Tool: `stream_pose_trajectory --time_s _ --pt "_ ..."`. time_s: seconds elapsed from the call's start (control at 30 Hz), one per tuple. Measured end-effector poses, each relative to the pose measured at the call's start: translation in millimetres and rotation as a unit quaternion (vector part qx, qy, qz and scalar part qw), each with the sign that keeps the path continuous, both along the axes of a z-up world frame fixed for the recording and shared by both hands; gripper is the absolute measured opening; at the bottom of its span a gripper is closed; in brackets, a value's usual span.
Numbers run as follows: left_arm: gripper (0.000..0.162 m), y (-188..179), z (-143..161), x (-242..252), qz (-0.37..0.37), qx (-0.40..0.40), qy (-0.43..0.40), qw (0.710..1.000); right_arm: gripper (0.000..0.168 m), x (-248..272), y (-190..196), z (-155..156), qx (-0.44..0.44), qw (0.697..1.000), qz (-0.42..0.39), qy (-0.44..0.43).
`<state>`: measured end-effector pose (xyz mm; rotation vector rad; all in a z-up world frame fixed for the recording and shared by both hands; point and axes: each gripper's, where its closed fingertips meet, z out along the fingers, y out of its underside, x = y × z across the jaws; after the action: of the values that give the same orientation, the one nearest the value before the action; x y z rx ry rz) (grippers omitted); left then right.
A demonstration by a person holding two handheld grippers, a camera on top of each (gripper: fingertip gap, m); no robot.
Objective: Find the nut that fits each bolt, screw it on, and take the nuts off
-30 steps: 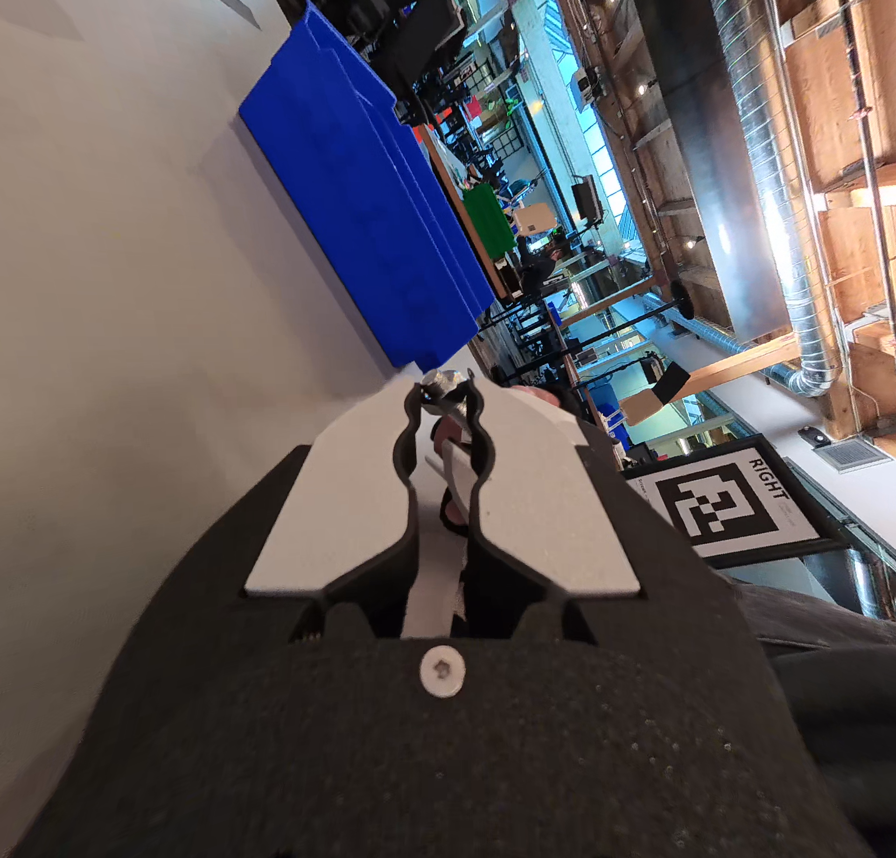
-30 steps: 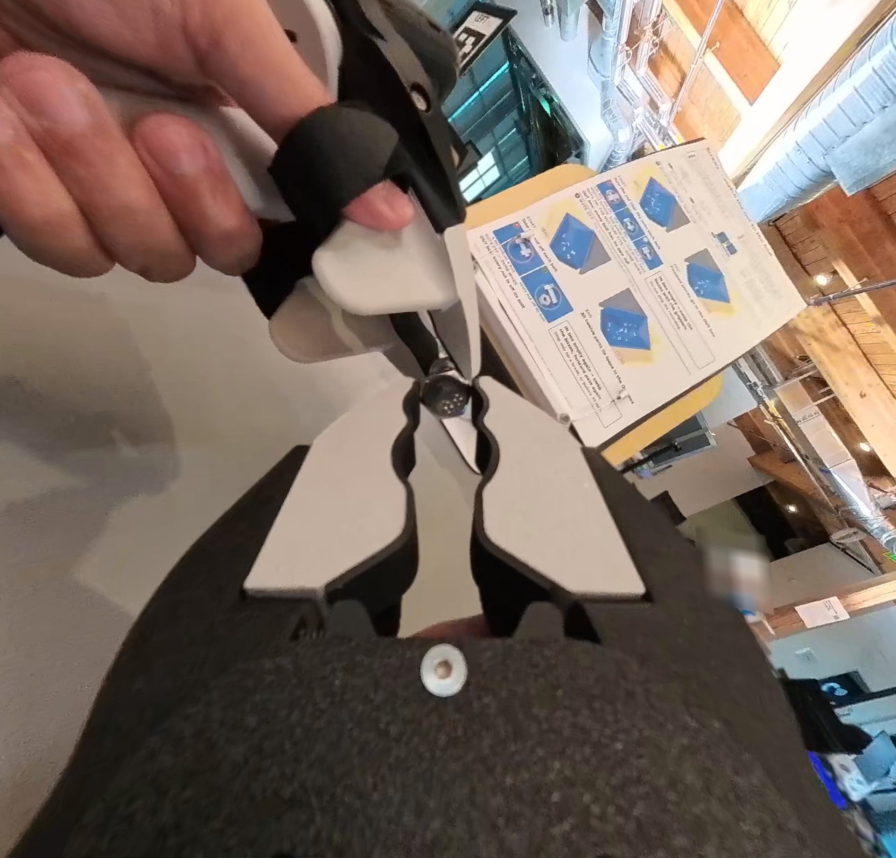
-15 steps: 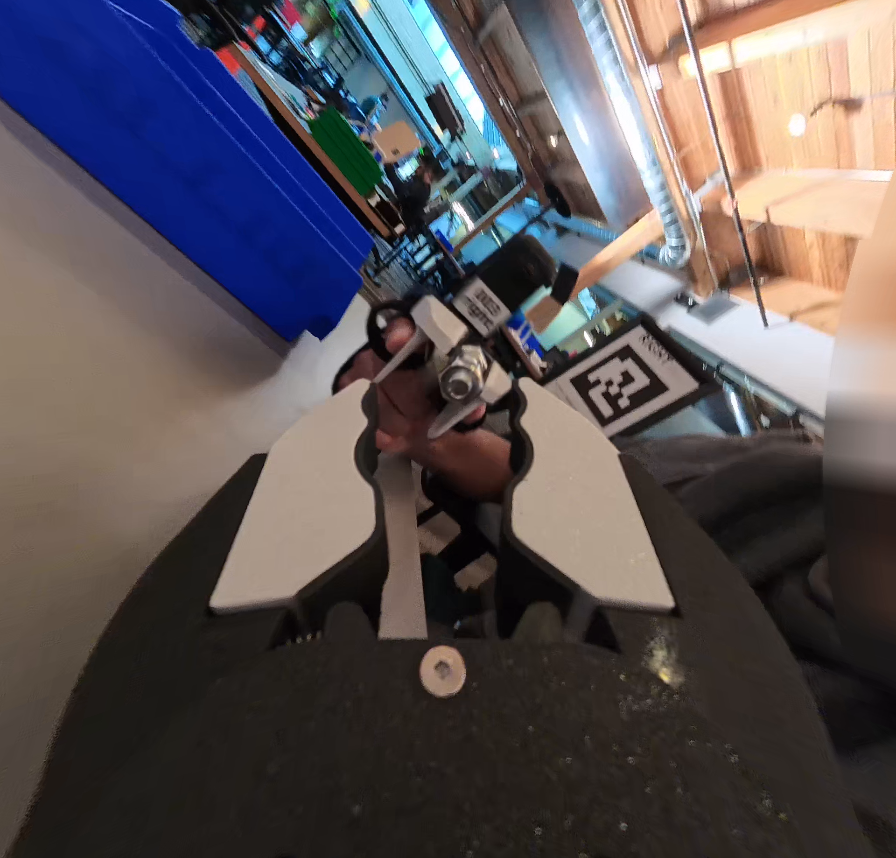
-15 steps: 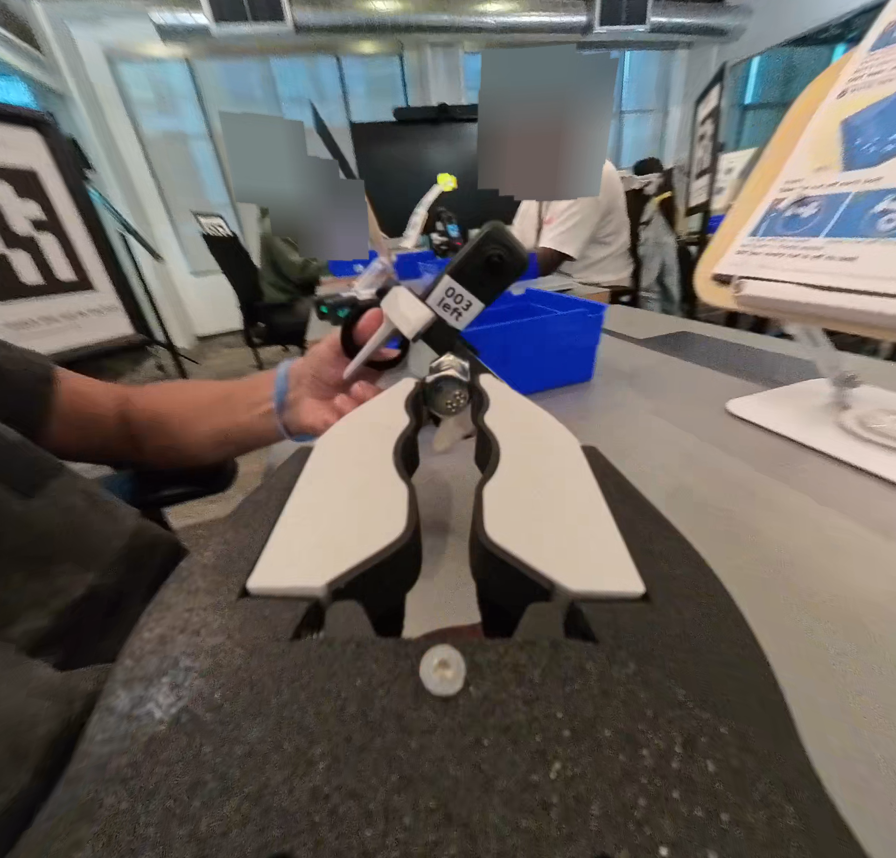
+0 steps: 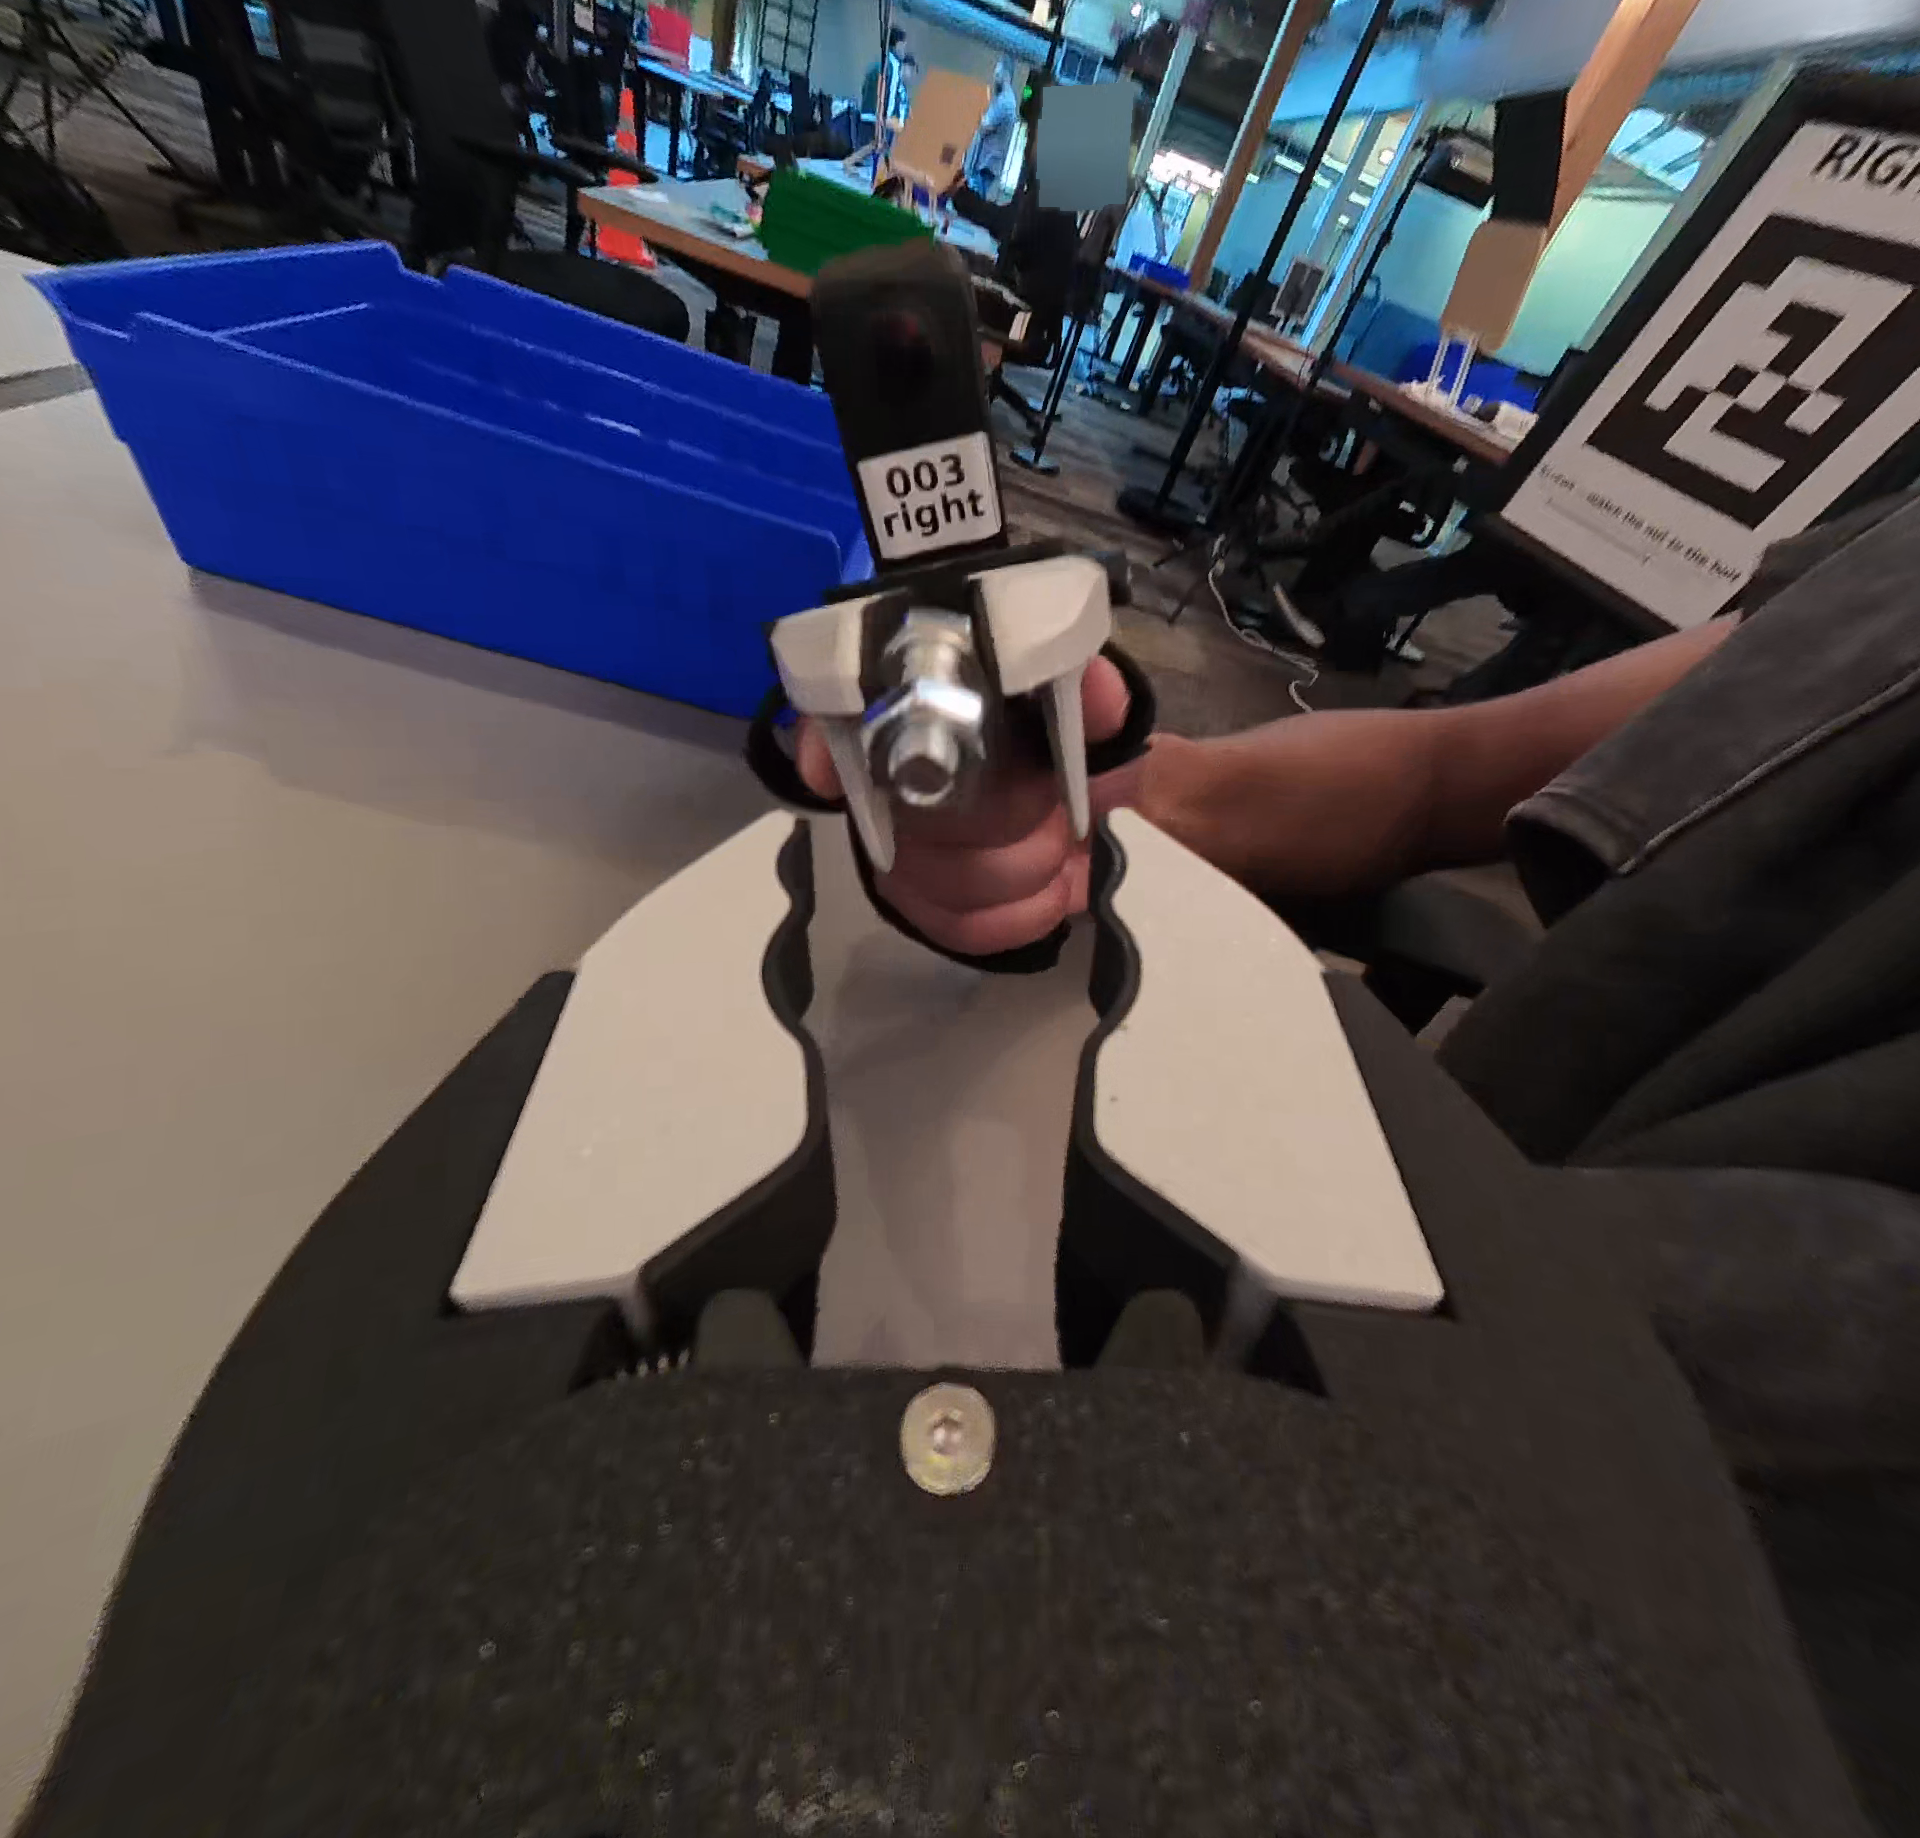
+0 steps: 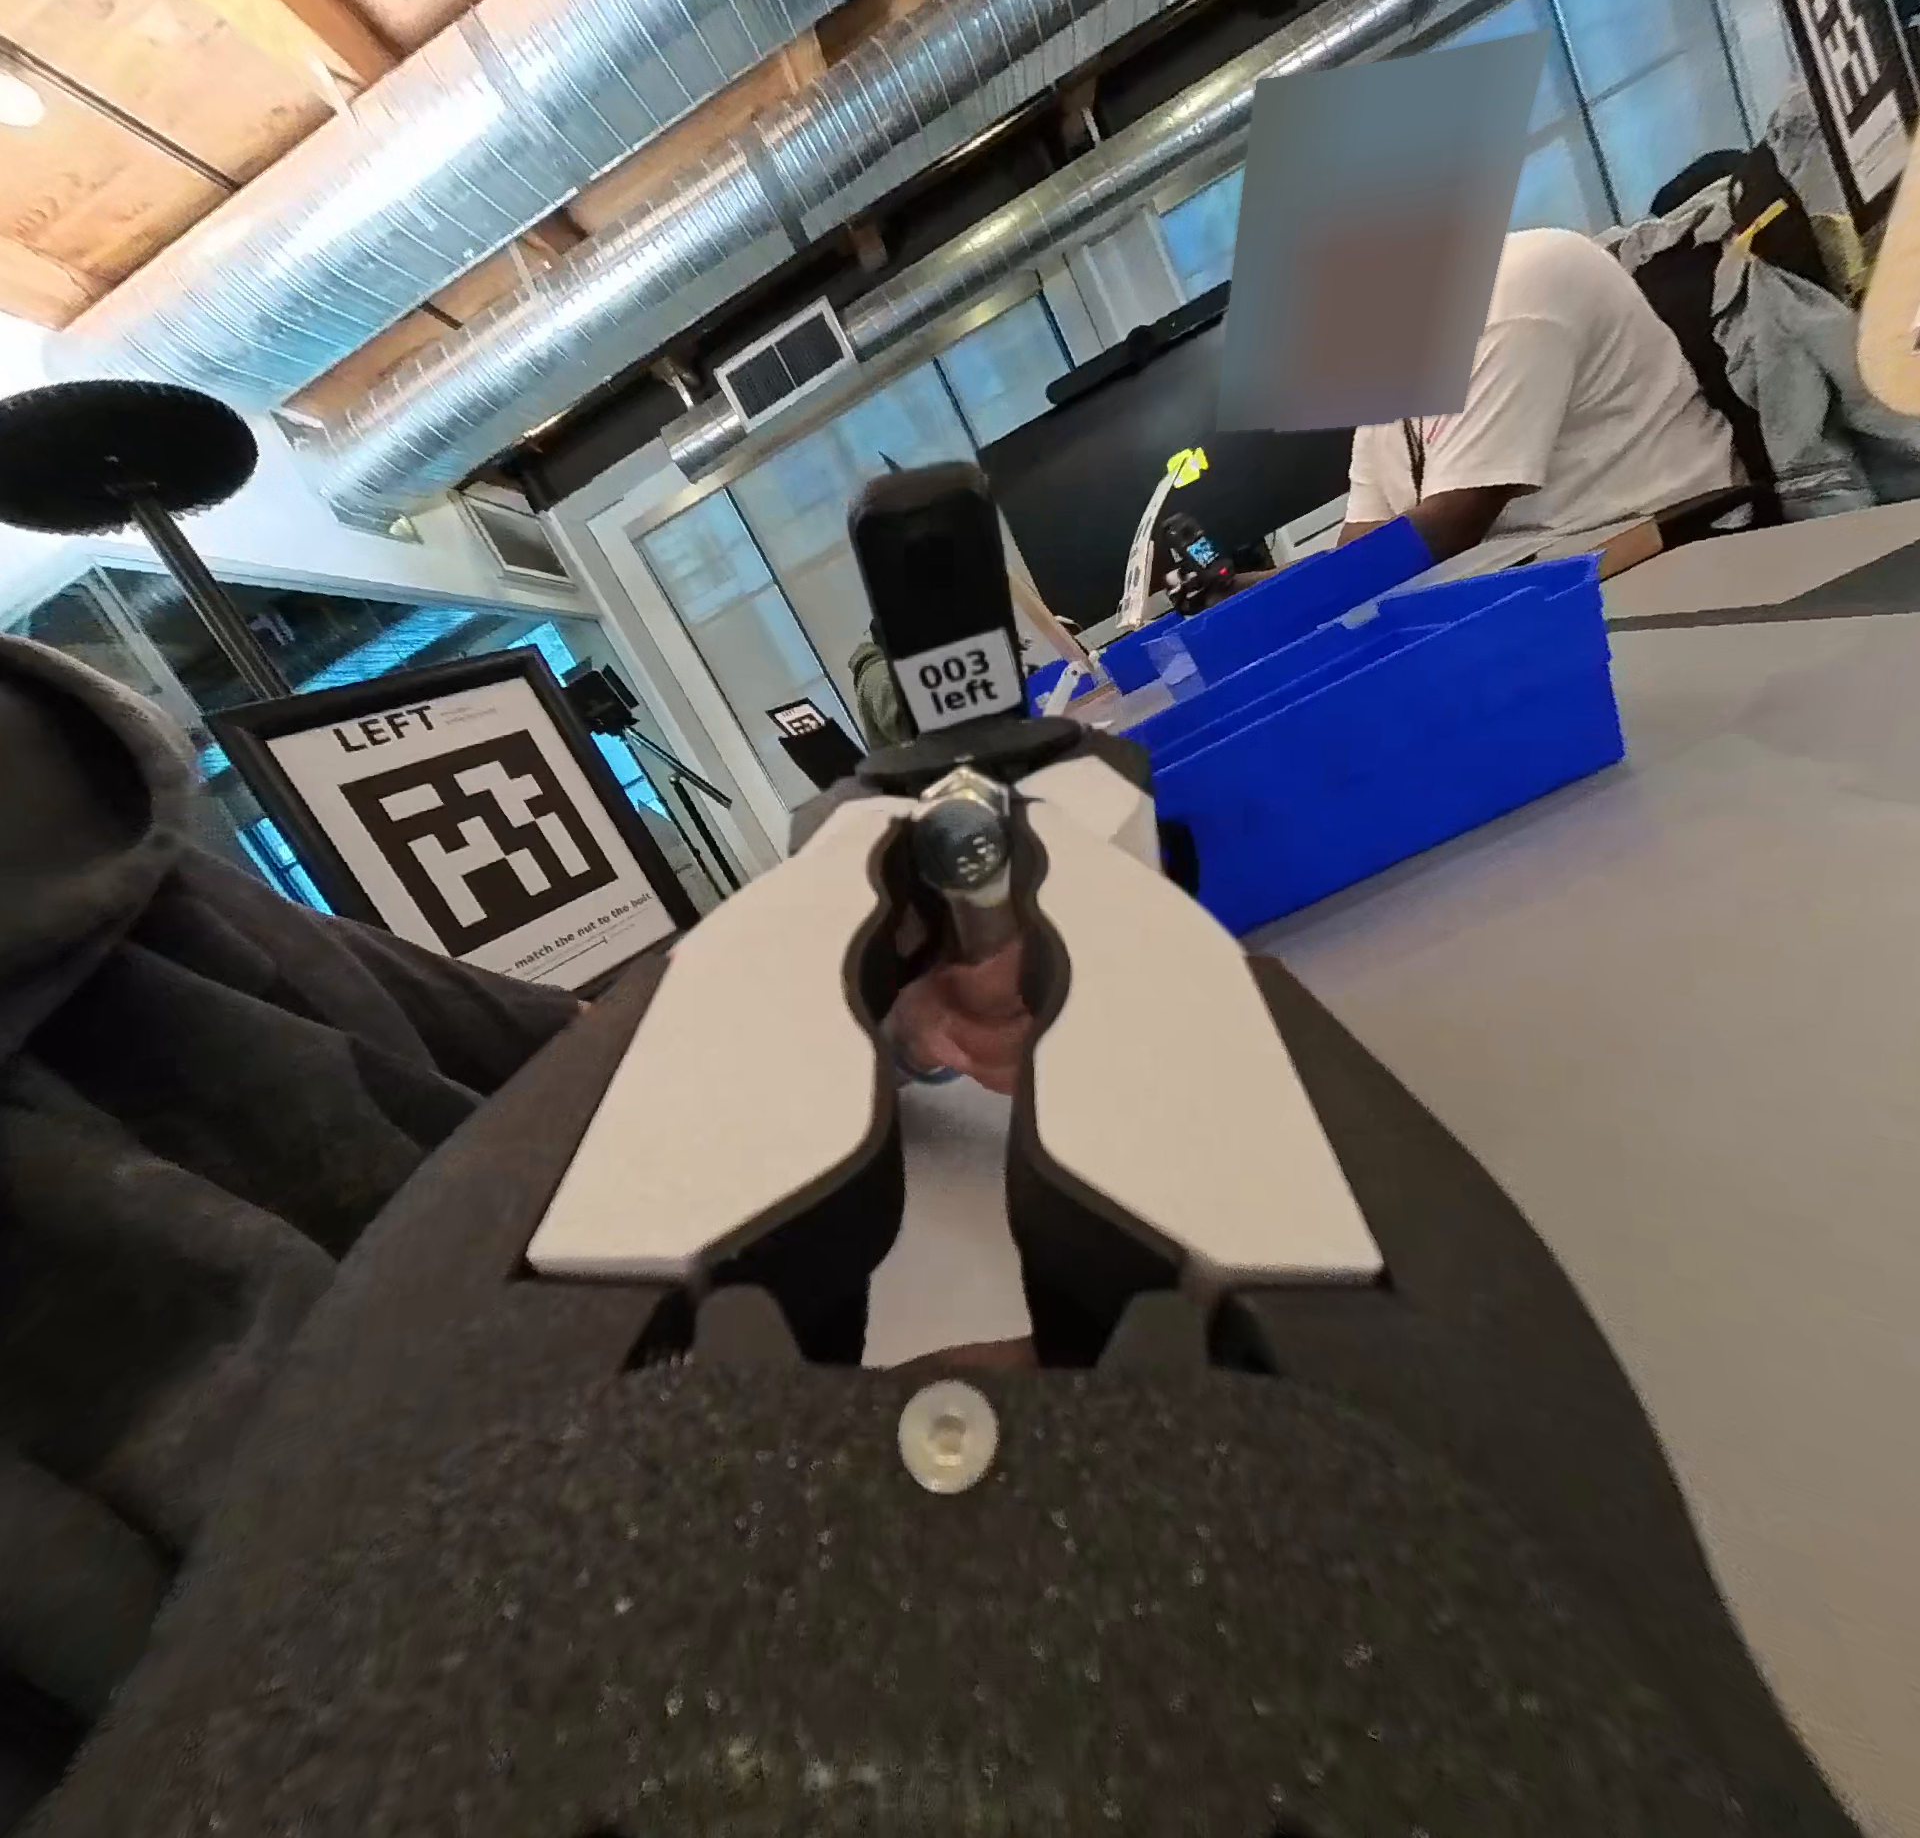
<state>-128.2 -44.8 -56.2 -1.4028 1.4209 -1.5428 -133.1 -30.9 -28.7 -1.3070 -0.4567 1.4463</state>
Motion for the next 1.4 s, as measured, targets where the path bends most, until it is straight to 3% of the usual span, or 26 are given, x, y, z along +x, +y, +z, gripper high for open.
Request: stream_pose_trajectory --time_s 0.33,0.5,0.6,0.7,0.93,1.13,1.3,1.4 --pt "0.044 2.8 35.8 -13.5 0.013 0.008 -0.072 0.997 0.019 -1.3 6.5 -20.3 -0.015 0.999 -0.011 -0.042" --pt "0.048 4.9 17.7 -8.3 0.004 -0.022 -0.042 0.999 0.018 -0.5 -1.7 3.1 0.016 0.999 -0.010 -0.030" --pt "0.054 -0.9 26.4 -8.1 -0.001 -0.017 -0.055 0.998 0.019 0.5 5.3 -9.9 0.000 0.999 -0.020 -0.045" --pt "0.048 -2.5 35.9 -11.8 0.004 -0.003 -0.069 0.998 0.018 2.6 7.8 -14.9 -0.016 0.999 -0.015 -0.029" --pt "0.048 -2.3 7.8 -3.2 0.001 0.013 -0.026 1.000 0.018 -1.5 -0.5 1.8 0.000 1.000 -0.004 -0.016" --pt "0.048 1.3 24.2 -8.5 0.014 0.012 -0.054 0.998 0.018 5.3 8.1 -8.2 -0.025 0.999 -0.018 -0.009" --pt "0.050 -4.8 12.2 -0.9 0.009 0.020 -0.030 0.999 0.018 -3.3 9.3 -6.5 -0.012 0.997 -0.032 -0.070" --pt "0.051 10.5 7.7 -5.8 0.038 0.030 -0.008 0.999 0.018 -1.2 7.2 -2.5 -0.008 0.994 -0.047 -0.102"
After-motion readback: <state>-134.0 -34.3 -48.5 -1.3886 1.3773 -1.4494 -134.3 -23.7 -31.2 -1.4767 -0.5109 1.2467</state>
